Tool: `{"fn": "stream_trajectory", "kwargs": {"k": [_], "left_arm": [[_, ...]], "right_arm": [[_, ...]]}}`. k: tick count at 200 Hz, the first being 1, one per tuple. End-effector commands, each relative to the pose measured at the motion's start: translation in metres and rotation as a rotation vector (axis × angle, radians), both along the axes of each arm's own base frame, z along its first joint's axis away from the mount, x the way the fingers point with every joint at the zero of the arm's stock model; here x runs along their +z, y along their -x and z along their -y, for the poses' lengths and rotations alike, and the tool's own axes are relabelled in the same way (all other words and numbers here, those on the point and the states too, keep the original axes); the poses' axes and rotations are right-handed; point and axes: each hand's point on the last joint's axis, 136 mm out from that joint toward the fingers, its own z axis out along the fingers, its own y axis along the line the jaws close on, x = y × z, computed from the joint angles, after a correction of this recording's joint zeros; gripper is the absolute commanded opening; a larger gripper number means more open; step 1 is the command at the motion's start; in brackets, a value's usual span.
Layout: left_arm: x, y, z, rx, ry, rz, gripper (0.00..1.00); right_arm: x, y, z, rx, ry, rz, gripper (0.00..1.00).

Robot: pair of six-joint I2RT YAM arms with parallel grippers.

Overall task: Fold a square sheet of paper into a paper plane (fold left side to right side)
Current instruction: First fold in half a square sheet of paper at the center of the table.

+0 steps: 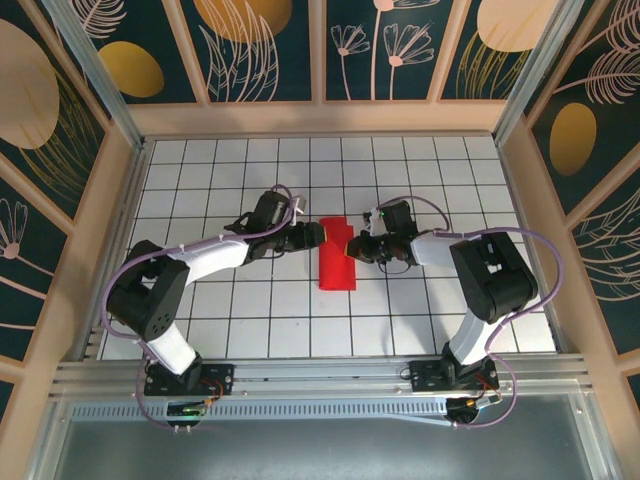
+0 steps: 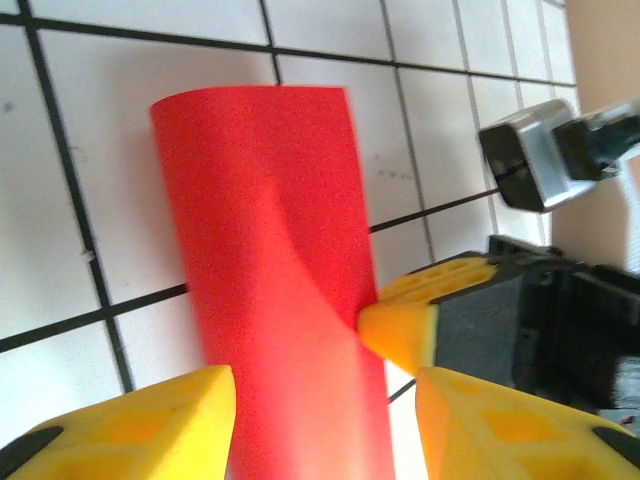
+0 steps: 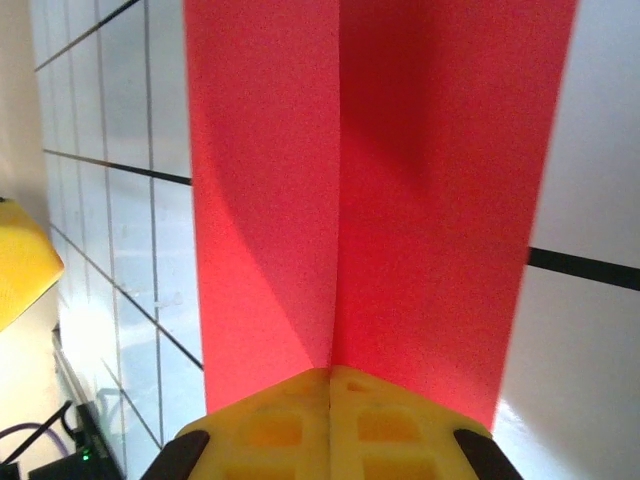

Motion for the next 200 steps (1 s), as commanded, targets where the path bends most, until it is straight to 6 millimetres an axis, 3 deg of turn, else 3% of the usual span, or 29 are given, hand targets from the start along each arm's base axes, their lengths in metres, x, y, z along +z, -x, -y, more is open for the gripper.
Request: {"fn": "stream_trajectory", "kwargs": {"k": [1, 13, 17, 80, 86, 105, 200], "left_arm": [[-0.021, 0.008, -0.005, 0.001, -0.061, -0.046, 0.53], [-0.018, 0.008, -0.001, -0.008, -0.053, -0.041, 0.55], [-0.029, 0.009, -0.001, -0.01, -0.067, -0.063, 0.55], [-0.056, 0.016, 0.013, -0.047, -0.092, -0.123, 0.59], [-0.049, 0.009, 0.019, -0.05, -0.078, -0.106, 0.59], [-0.053, 0.009, 0.023, -0.057, -0.082, -0.112, 0.59], [-0.075, 0.012, 0.024, -0.053, -0.144, -0.149, 0.43]], "right_arm": [[-0.01, -0.002, 0.005, -0.007, 0.068, -0.013, 0.0], [-0.011, -0.001, 0.006, -0.011, 0.077, -0.014, 0.0], [-0.011, -0.002, 0.007, -0.015, 0.08, -0.014, 0.0], [-0.012, -0.003, 0.007, -0.015, 0.087, -0.012, 0.0], [-0.013, -0.002, 0.007, -0.014, 0.086, -0.013, 0.0], [-0.013, -0.002, 0.007, -0.012, 0.086, -0.014, 0.0], [-0.015, -0.002, 0.009, -0.014, 0.104, -0.015, 0.0]]}}
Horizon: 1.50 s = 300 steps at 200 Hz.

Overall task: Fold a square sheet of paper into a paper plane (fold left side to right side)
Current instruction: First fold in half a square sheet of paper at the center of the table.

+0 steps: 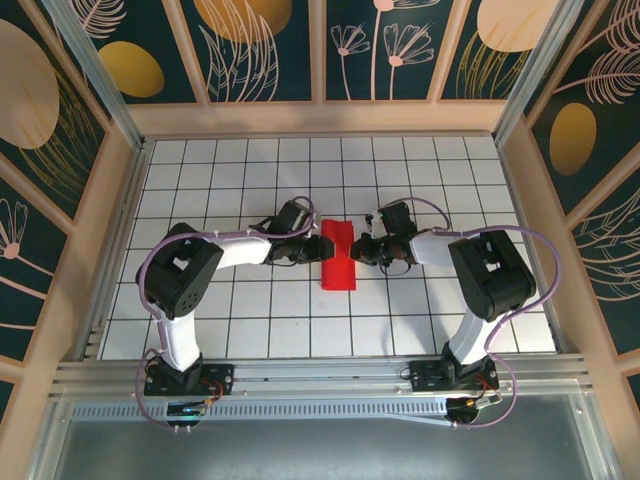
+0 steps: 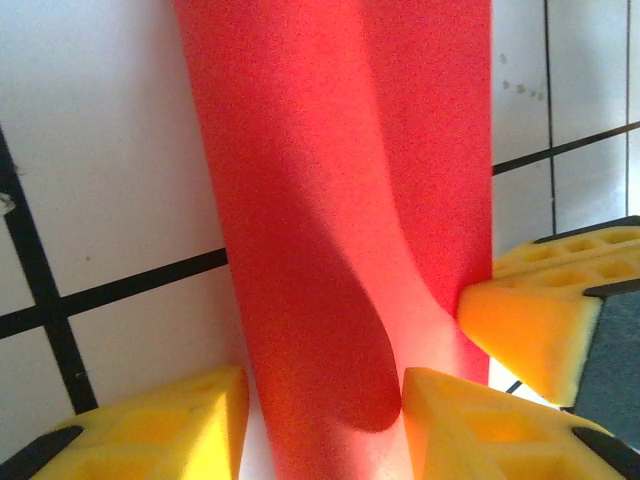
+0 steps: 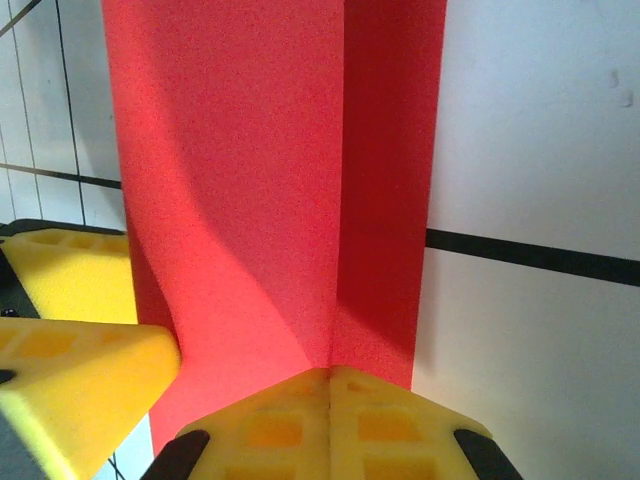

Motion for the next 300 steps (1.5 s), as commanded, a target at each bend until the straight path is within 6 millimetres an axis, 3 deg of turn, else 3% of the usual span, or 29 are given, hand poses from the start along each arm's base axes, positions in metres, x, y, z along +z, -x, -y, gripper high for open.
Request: {"fn": "stream_trajectory", "kwargs": {"k": [1, 31, 71, 113, 202, 300], "left_arm": [[-0.008, 0.001, 0.0, 0.001, -0.037, -0.019, 0.43], [-0.017, 0.003, -0.004, 0.006, -0.076, -0.035, 0.4], [-0.029, 0.006, -0.006, 0.005, -0.126, -0.058, 0.38], [-0.041, 0.008, -0.008, 0.001, -0.175, -0.074, 0.38], [-0.054, 0.011, -0.012, -0.035, -0.249, -0.084, 0.39], [-0.057, 0.01, -0.016, -0.035, -0.282, -0.079, 0.38]], "right_arm": [[0.0, -0.002, -0.003, 0.016, 0.021, 0.01, 0.0], [0.003, -0.003, -0.003, 0.017, 0.015, 0.019, 0.0], [0.006, -0.004, 0.001, 0.007, 0.032, 0.03, 0.09], [0.013, -0.007, 0.017, -0.037, 0.109, 0.074, 0.2], [0.03, -0.015, 0.06, -0.135, 0.175, 0.135, 0.21], [0.03, -0.014, 0.069, -0.147, 0.18, 0.139, 0.21]]}}
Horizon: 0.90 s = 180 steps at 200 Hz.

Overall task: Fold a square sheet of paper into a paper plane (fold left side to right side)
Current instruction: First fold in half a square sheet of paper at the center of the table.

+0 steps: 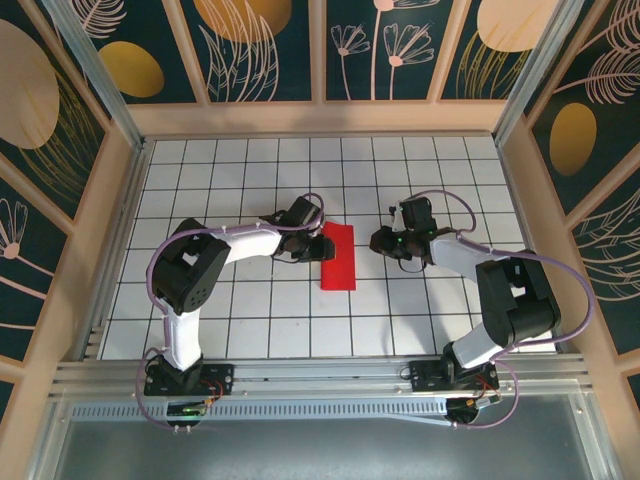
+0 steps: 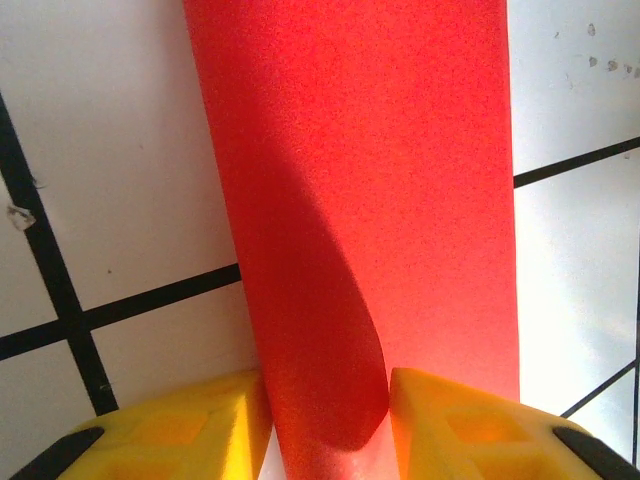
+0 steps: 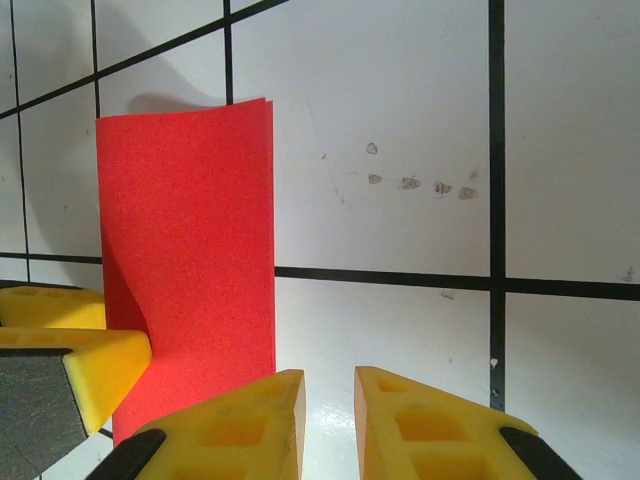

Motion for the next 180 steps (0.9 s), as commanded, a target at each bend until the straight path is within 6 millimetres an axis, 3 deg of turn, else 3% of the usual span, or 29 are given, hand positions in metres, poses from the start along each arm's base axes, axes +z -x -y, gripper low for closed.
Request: {"fn": "stream_trajectory", "kwargs": {"k": [1, 180], "left_arm": [[-0.046, 0.013, -0.016, -0.011, -0.125, -0.055, 0.39], [-0.047, 0.013, -0.018, -0.018, -0.146, -0.054, 0.4]], "right_arm": [[0.001, 0.003, 0.006, 0.0, 0.018, 0.01, 0.21], [0.0, 0.006, -0.005, 0.04, -0.019, -0.012, 0.21]]}}
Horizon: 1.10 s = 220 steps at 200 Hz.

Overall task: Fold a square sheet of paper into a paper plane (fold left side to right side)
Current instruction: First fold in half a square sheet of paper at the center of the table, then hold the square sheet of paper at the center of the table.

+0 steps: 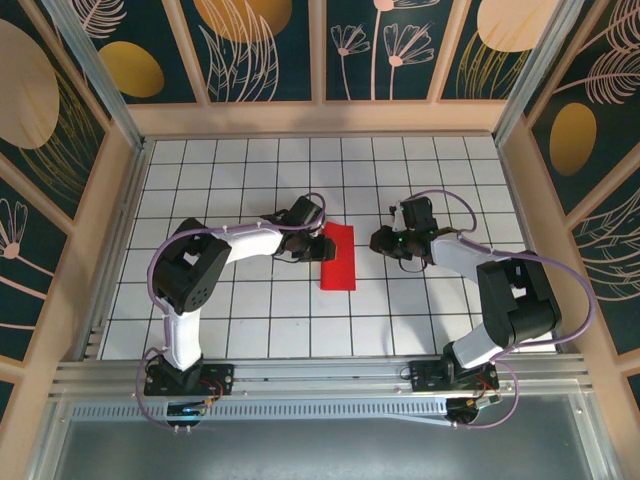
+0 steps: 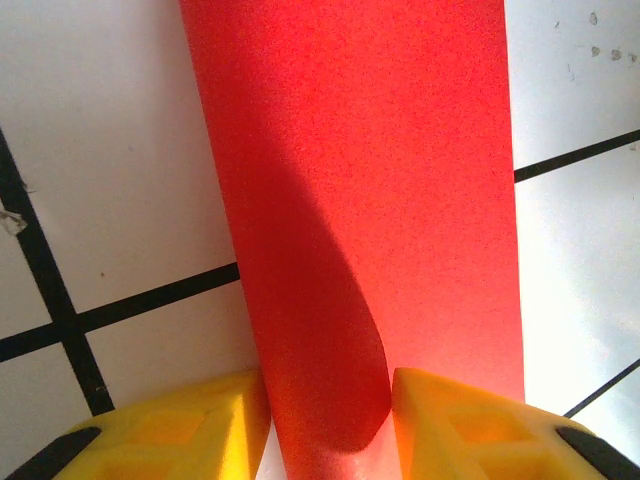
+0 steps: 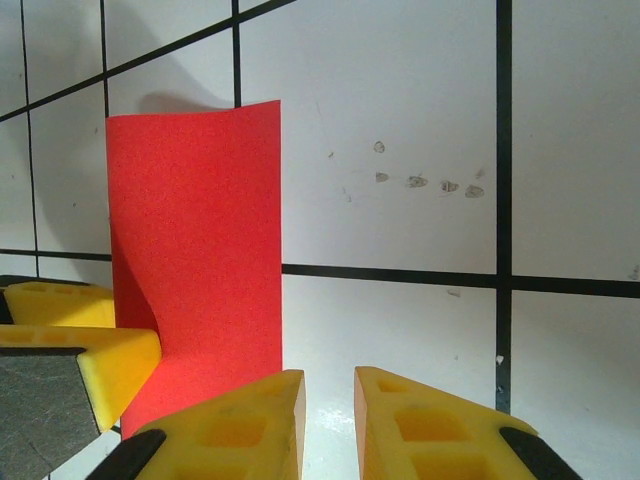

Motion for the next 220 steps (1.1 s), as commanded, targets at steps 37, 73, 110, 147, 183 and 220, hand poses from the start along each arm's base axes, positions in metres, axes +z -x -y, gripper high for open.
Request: {"fn": "stream_trajectory", "kwargs": {"k": [37, 73, 110, 147, 183, 220], "left_arm": [[-0.047, 0.013, -0.019, 0.003, -0.13, -0.061, 0.4], [-0.048, 0.013, -0.02, 0.002, -0.135, -0.062, 0.4], [-0.048, 0.013, -0.021, 0.004, -0.139, -0.062, 0.4], [-0.048, 0.013, -0.021, 0.003, -0.143, -0.061, 0.39], [-0.049, 0.013, -0.021, 0.002, -0.142, -0.064, 0.39], [-0.049, 0.014, -0.022, 0.002, -0.147, -0.065, 0.39]], "right_arm": [[-0.004, 0.007, -0.012, 0.055, -0.022, -0.022, 0.21], [-0.007, 0.013, -0.028, 0.106, -0.087, -0.046, 0.15], [-0.011, 0.018, -0.051, 0.155, -0.158, -0.076, 0.0], [-0.021, 0.021, -0.065, 0.186, -0.171, -0.105, 0.0], [-0.025, 0.02, -0.076, 0.201, -0.182, -0.114, 0.0], [-0.038, 0.024, -0.074, 0.2, -0.141, -0.145, 0.0]]}}
